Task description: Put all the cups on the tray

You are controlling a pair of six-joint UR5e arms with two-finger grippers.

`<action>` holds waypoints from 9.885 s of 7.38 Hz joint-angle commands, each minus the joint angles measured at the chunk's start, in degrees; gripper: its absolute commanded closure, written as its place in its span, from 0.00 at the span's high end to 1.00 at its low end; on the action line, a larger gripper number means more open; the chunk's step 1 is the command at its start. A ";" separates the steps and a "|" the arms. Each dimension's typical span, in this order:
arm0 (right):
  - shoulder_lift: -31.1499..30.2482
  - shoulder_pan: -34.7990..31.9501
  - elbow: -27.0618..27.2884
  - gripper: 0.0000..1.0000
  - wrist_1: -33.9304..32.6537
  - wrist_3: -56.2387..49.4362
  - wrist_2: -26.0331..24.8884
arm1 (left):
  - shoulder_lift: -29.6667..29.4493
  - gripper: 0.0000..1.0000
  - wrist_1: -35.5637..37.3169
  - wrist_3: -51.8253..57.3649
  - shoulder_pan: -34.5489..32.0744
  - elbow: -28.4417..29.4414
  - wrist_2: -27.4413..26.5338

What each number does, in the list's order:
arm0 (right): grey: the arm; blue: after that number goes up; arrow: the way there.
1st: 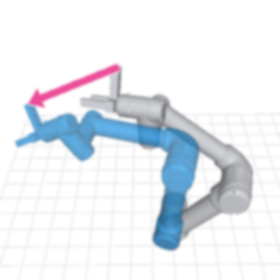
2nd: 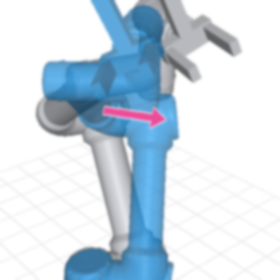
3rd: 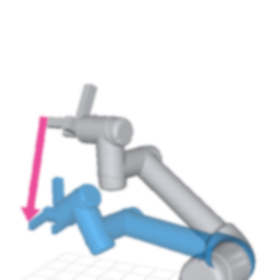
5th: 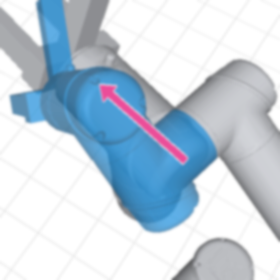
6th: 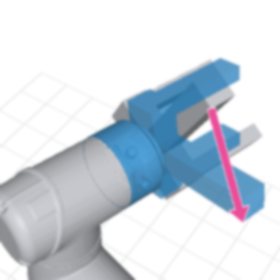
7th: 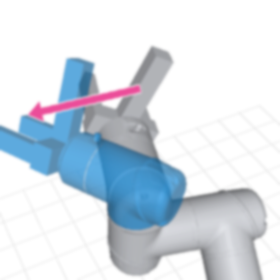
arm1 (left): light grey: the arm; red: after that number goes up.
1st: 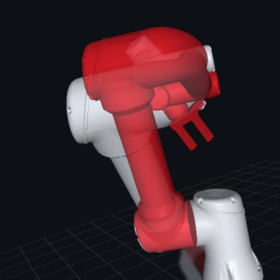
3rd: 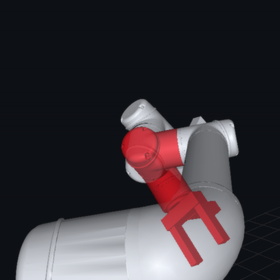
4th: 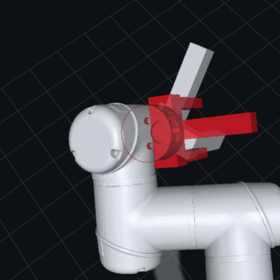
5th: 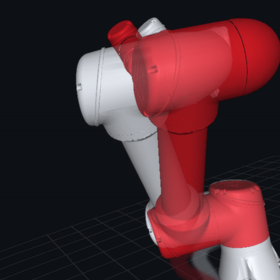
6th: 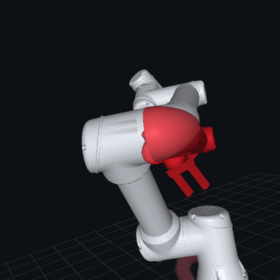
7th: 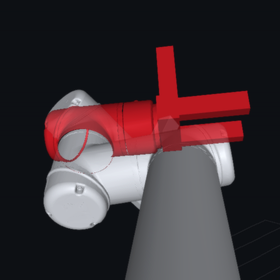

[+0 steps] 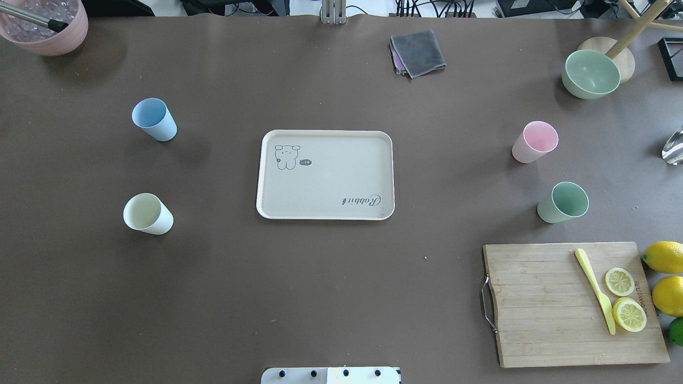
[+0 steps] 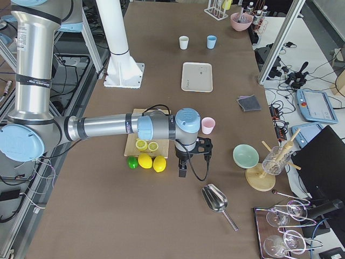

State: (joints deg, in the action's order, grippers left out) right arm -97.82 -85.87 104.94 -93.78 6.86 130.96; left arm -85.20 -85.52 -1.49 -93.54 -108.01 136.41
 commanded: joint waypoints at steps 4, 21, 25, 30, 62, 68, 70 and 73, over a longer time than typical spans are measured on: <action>2.10 0.00 2.02 1.00 0.00 -0.09 0.00 | -0.40 0.98 -0.35 0.09 0.46 -0.96 -0.35; 22.06 15.56 -4.83 1.00 15.56 32.61 -7.21 | -30.79 0.98 -32.12 -34.80 27.24 29.64 -7.27; 21.80 15.64 -4.75 1.00 15.91 32.61 -7.30 | -31.26 0.98 -37.43 -37.00 31.13 33.57 -10.63; 21.62 15.73 -4.92 1.00 16.08 32.61 -7.30 | -29.14 0.48 -41.65 -39.46 34.29 33.57 -11.77; 2.81 34.01 -0.49 0.95 27.55 39.90 -13.27 | -37.58 0.99 -10.28 -36.74 36.85 10.28 -18.10; 4.04 35.60 0.61 0.00 29.18 42.54 -12.66 | -37.23 0.99 -10.37 -37.00 37.29 10.37 -18.10; 9.72 35.68 2.11 0.00 25.17 46.90 -12.57 | -36.88 0.99 -10.46 -37.09 37.29 10.19 -18.10; 28.06 43.37 1.15 0.00 11.56 61.30 -16.23 | -36.88 0.99 -10.46 -37.44 37.37 10.37 -18.10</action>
State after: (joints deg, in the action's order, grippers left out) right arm -77.96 -46.96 106.78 -76.18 61.23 117.52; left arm -122.10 -95.98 -38.83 -56.19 -97.74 118.30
